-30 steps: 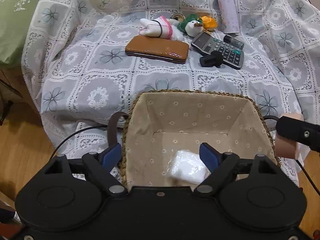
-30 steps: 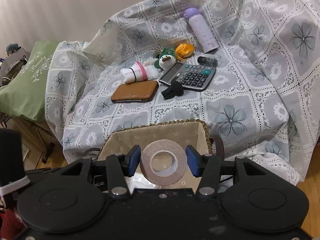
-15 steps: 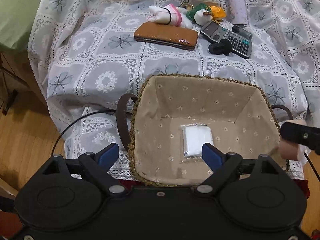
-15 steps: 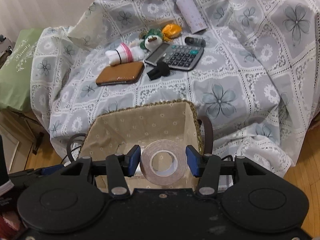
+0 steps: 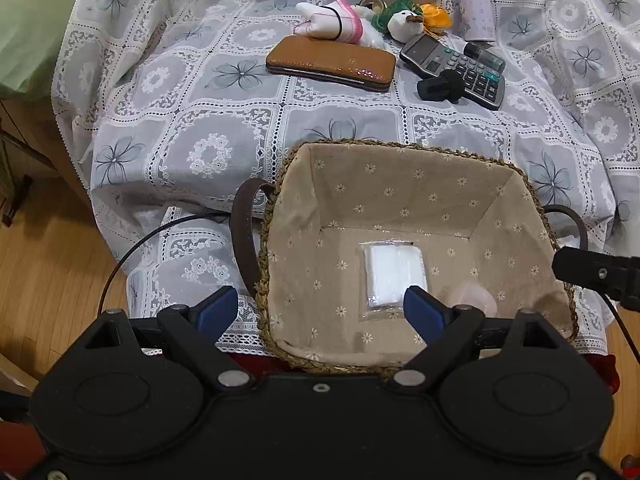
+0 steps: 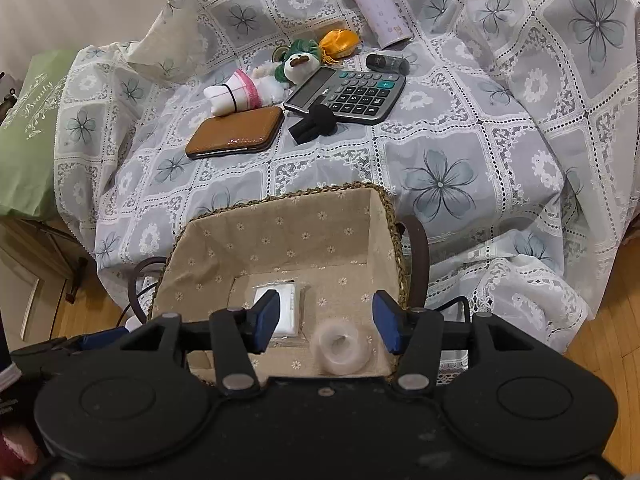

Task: Organize soft objects
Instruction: 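Lower the tape roll into the basket and open the right tool, then withdraw both tools from the basket toward the remaining items, then grasp the black foam cylinder with the right tool while the left tool approaches the towel roll, then grasp the white towel roll with pink trim with the left tool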

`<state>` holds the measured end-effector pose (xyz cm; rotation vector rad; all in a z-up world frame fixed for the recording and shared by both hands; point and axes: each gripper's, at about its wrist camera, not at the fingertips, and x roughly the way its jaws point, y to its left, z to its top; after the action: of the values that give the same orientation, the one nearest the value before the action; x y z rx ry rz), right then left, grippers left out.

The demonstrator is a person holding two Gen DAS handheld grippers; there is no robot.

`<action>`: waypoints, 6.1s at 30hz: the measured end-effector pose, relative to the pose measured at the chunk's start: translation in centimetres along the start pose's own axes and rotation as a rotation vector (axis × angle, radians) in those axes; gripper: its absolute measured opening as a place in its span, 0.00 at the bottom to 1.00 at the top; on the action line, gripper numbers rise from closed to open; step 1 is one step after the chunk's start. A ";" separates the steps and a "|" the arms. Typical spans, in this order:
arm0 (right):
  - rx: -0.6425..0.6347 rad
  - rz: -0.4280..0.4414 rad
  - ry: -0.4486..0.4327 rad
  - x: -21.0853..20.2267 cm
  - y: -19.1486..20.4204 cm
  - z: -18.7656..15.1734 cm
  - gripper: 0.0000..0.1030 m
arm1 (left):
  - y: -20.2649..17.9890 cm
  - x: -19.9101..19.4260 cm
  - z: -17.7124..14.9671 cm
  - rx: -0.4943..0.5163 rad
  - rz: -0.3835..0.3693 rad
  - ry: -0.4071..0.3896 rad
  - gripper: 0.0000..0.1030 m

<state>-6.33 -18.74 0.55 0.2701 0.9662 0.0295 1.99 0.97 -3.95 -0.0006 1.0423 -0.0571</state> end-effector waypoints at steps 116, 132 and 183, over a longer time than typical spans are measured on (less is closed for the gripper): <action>-0.329 -0.098 -0.060 18.0 4.5 16.3 0.65 | 4.3 9.0 15.0 -0.093 0.003 -0.105 0.88; -0.413 -0.128 -0.042 20.4 5.6 16.2 0.54 | 3.6 11.4 20.9 -0.054 -0.026 -0.125 0.88; -0.263 -0.058 0.001 17.5 4.9 15.4 0.54 | 8.7 16.7 25.8 -0.151 0.138 -0.065 0.68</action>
<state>16.73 -14.73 -4.13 0.0002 0.9595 0.1028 33.10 8.17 -5.61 -0.0673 0.9770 0.1465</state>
